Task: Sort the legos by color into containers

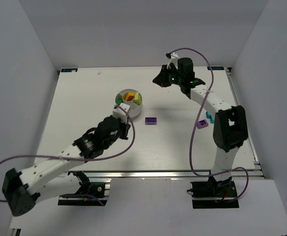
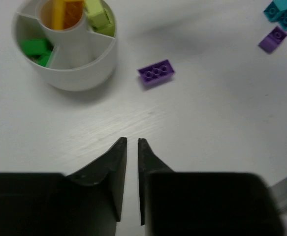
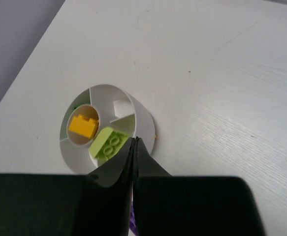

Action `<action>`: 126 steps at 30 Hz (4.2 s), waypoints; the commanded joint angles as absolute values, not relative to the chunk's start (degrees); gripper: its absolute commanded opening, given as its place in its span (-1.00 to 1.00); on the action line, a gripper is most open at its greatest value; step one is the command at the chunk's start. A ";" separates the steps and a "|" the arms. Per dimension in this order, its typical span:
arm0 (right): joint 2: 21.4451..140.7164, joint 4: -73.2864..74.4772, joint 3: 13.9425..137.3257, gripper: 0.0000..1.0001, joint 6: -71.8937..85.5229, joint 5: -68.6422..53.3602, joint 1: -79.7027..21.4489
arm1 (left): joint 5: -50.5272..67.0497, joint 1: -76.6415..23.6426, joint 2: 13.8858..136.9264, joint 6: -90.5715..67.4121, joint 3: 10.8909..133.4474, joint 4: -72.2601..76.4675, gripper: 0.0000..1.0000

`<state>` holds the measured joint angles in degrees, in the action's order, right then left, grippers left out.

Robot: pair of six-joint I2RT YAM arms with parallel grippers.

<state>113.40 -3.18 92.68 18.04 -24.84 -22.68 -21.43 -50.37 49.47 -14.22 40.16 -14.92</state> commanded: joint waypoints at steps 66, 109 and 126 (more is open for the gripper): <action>65.65 45.00 61.08 0.76 -45.97 -88.42 11.16 | 8.52 -41.84 125.77 36.30 100.37 -37.97 0.32; 68.38 51.58 61.26 0.78 -52.02 -89.47 12.31 | 32.60 -20.92 88.59 14.85 64.07 0.97 -0.77; 73.03 68.62 65.39 0.78 -69.33 -89.21 12.39 | 32.70 -19.25 93.43 17.14 63.37 1.32 -0.57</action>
<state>72.25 62.00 62.72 -62.48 -84.23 12.05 32.16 -19.68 93.51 16.01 62.85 0.08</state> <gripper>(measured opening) 0.888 0.466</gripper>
